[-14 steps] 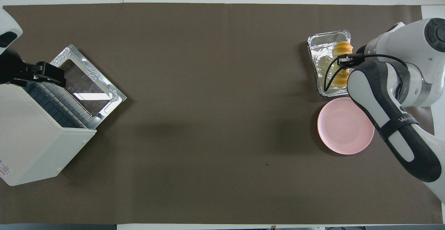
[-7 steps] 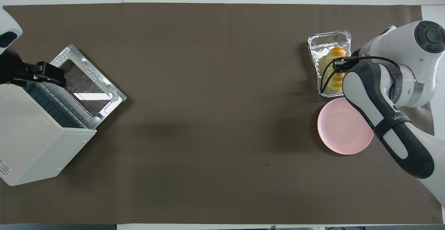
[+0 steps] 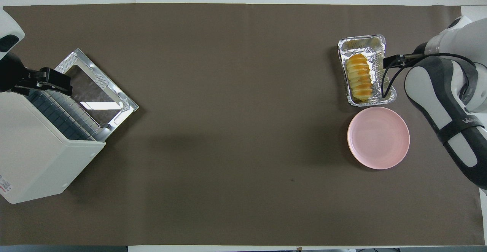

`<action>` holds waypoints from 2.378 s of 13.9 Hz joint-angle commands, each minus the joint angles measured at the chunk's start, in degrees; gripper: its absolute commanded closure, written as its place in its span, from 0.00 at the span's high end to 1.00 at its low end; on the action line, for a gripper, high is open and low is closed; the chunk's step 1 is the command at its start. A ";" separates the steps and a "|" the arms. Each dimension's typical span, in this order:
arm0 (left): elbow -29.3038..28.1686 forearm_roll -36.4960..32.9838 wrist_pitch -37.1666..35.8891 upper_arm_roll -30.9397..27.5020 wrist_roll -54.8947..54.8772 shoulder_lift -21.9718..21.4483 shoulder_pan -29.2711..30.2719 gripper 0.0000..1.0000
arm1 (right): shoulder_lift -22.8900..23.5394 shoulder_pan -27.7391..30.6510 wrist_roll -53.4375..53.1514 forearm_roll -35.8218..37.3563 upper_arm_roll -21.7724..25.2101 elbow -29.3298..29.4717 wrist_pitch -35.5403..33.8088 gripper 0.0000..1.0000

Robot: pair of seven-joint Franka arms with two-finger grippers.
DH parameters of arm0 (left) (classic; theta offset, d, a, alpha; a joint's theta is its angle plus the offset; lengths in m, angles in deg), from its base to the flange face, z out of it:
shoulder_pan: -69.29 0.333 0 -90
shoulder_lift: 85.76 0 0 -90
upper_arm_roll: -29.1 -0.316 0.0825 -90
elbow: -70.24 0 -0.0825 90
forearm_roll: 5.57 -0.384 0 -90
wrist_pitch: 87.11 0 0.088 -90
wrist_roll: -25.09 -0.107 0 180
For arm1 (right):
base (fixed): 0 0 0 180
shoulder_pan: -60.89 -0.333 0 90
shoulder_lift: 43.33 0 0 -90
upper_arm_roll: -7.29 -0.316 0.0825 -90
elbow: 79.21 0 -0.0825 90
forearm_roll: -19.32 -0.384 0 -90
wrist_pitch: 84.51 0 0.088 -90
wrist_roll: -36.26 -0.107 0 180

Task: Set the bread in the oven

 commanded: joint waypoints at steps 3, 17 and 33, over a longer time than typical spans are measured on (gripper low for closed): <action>-1.24 0.73 0.55 0.27 0.47 -1.18 0.62 1.00 | 4.11 0.59 1.21 -0.38 -0.64 -0.39 4.52 0.97; -1.24 0.73 0.55 0.27 0.47 -1.09 0.62 1.00 | 2.36 -0.11 1.38 -0.20 -0.64 -5.67 9.00 0.00; -1.33 0.73 0.55 0.27 0.47 -1.09 0.62 1.00 | 2.43 -26.64 -32.69 -0.20 -0.99 4.35 2.40 0.00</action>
